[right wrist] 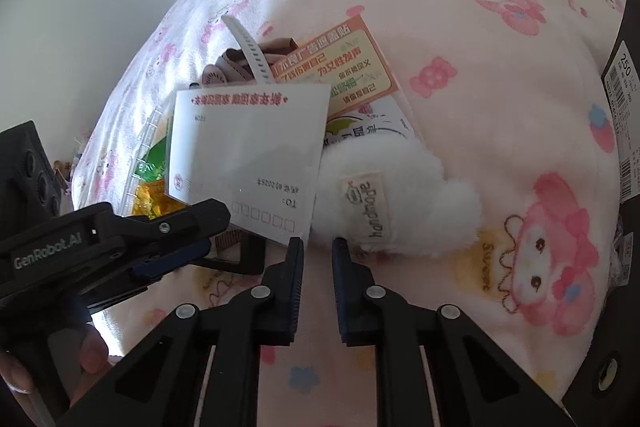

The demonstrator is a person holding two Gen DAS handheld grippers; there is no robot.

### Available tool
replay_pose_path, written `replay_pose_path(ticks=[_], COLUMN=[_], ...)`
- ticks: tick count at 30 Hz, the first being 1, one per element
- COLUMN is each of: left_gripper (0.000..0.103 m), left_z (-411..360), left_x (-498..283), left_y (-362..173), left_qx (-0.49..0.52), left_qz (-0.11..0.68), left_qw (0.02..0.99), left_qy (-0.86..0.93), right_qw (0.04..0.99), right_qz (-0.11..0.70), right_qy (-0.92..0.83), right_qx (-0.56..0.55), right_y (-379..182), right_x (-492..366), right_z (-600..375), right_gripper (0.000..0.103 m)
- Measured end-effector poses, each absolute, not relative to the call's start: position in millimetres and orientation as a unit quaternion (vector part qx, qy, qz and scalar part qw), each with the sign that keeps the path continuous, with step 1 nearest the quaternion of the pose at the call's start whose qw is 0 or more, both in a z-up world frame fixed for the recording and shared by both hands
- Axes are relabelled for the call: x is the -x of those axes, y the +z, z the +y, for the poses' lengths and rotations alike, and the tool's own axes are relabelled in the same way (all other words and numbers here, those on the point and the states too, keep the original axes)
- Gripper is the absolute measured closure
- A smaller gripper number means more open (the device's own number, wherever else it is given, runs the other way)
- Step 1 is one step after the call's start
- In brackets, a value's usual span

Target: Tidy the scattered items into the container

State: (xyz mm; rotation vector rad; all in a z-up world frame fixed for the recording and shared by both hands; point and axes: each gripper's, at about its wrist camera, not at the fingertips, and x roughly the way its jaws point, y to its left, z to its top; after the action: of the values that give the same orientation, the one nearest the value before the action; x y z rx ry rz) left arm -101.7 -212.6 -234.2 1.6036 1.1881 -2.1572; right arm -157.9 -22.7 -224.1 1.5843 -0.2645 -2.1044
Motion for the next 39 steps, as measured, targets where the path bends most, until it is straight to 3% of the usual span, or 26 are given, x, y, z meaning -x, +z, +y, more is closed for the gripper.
replay_pose_path(ticks=[11, 15, 17, 20, 34, 39], left_gripper=[0.056, 0.056, 0.058, 0.060, 0.061, 0.061], left_z=[-240, -266, -277, -288, -236, -221], left_x=[85, 81, 82, 92, 111, 110], left_y=[-213, -198, -196, -201, -230, -240], left_qx=[-0.479, -0.442, -0.429, -0.431, -0.530, -0.540], left_qz=[0.424, 0.419, 0.416, 0.411, 0.404, 0.471], left_qw=[0.168, 0.217, 0.236, 0.238, 0.109, 0.003], left_qy=[-0.750, -0.763, -0.767, -0.767, -0.738, -0.697], right_qw=[0.244, 0.238, 0.242, 0.239, 0.240, 0.230], right_qz=[-0.099, -0.070, -0.066, -0.044, -0.066, -0.063], right_qy=[-0.778, -0.778, -0.778, -0.778, -0.757, -0.754], right_qx=[-0.571, -0.577, -0.577, -0.579, -0.604, -0.612], right_y=[-201, -202, -204, -207, -209, -213], right_x=[175, 185, 188, 191, 162, 138], right_z=[-21, -33, -36, -44, -15, 4], right_gripper=[0.092, 0.088, 0.080, 0.079, 0.079, 0.079])
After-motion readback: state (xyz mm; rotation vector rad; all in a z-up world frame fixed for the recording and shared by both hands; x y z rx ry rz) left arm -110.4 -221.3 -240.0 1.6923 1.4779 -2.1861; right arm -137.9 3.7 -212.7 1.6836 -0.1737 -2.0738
